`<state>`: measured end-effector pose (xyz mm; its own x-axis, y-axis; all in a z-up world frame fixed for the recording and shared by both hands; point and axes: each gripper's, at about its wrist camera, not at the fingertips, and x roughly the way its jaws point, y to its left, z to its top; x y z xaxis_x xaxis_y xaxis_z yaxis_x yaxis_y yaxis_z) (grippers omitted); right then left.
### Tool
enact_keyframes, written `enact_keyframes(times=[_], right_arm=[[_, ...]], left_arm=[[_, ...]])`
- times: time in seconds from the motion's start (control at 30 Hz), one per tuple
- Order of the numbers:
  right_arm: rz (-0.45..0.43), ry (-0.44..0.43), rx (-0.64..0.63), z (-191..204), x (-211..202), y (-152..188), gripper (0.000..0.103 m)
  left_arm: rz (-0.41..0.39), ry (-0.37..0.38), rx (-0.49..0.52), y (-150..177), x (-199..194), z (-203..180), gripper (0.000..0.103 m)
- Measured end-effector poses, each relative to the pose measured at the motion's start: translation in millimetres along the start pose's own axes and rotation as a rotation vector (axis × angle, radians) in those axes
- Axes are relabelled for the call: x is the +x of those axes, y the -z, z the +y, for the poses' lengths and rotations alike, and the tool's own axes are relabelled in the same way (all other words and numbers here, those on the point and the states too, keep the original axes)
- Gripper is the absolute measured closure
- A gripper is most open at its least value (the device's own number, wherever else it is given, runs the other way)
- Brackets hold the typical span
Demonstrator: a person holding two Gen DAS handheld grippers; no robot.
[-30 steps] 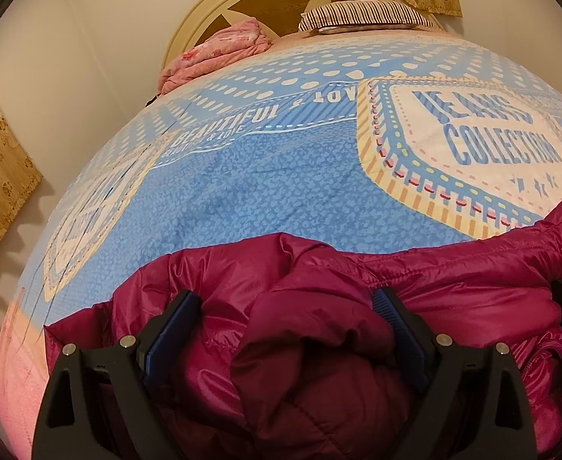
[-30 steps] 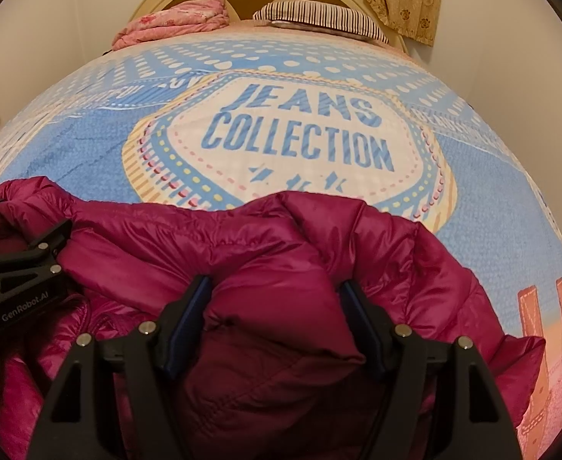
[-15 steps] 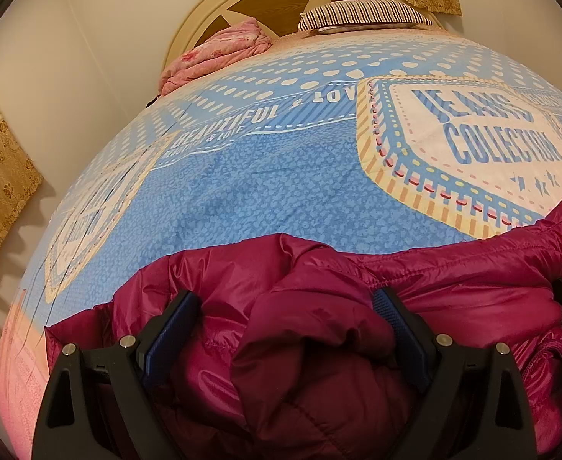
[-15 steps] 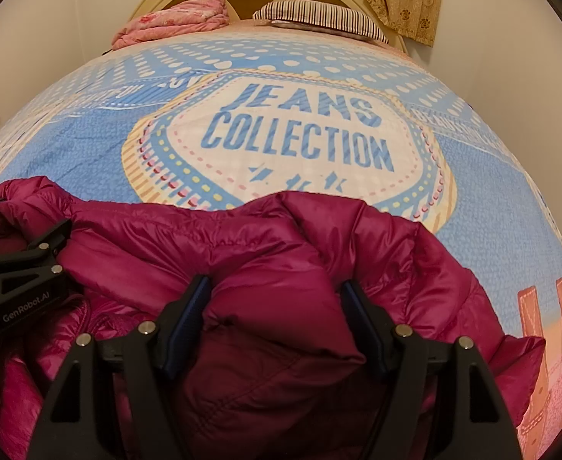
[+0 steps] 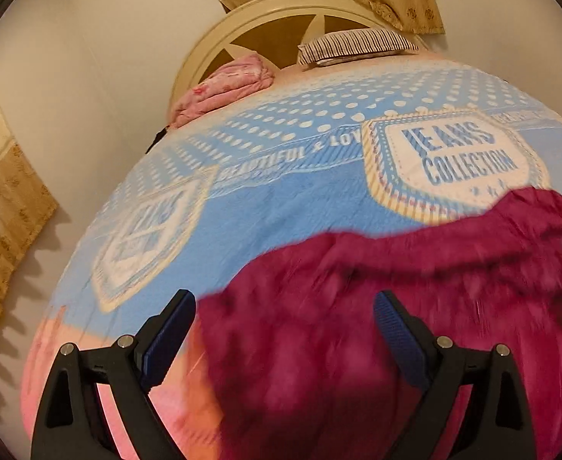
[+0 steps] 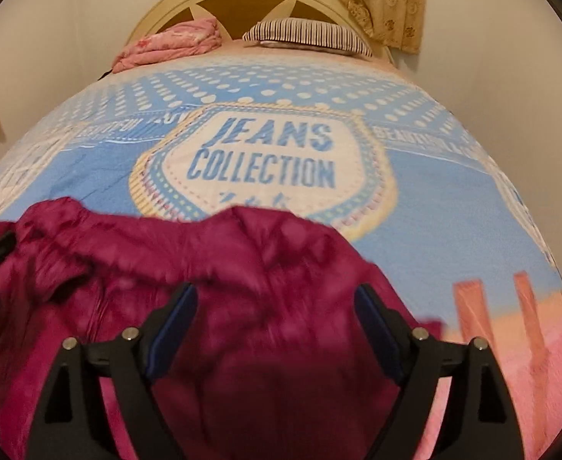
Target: Fold large clothes
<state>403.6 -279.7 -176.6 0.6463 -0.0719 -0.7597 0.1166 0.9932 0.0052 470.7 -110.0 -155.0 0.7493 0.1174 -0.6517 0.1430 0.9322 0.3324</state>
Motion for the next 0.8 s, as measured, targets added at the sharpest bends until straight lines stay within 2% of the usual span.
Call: enact_keyframes(times=[0.13, 0.23, 0.37, 0.57, 0.8], right_arm=[[0.006, -0.051, -0.034, -3, -45, 43, 0.016], [0.008, -0.042, -0.065, -3, -73, 82, 0.010], [0.032, -0.030, -0.061, -7, -95, 125, 0.010], [0.025, -0.010, -0.031, -13, -125, 174, 0.010], [0.027, -0.037, 0.045, -19, -152, 220, 0.010]], left_arm=[[-0.023, 0.012, -0.004, 47, -46, 21, 0.008], [-0.023, -0.002, 0.011, 88, -71, 25, 0.008], [-0.013, -0.032, 0.016, 141, -95, 28, 0.008], [0.033, -0.002, -0.068, 190, -118, 42, 0.008], [0.061, 0.017, -0.089, 239, -143, 44, 0.008]])
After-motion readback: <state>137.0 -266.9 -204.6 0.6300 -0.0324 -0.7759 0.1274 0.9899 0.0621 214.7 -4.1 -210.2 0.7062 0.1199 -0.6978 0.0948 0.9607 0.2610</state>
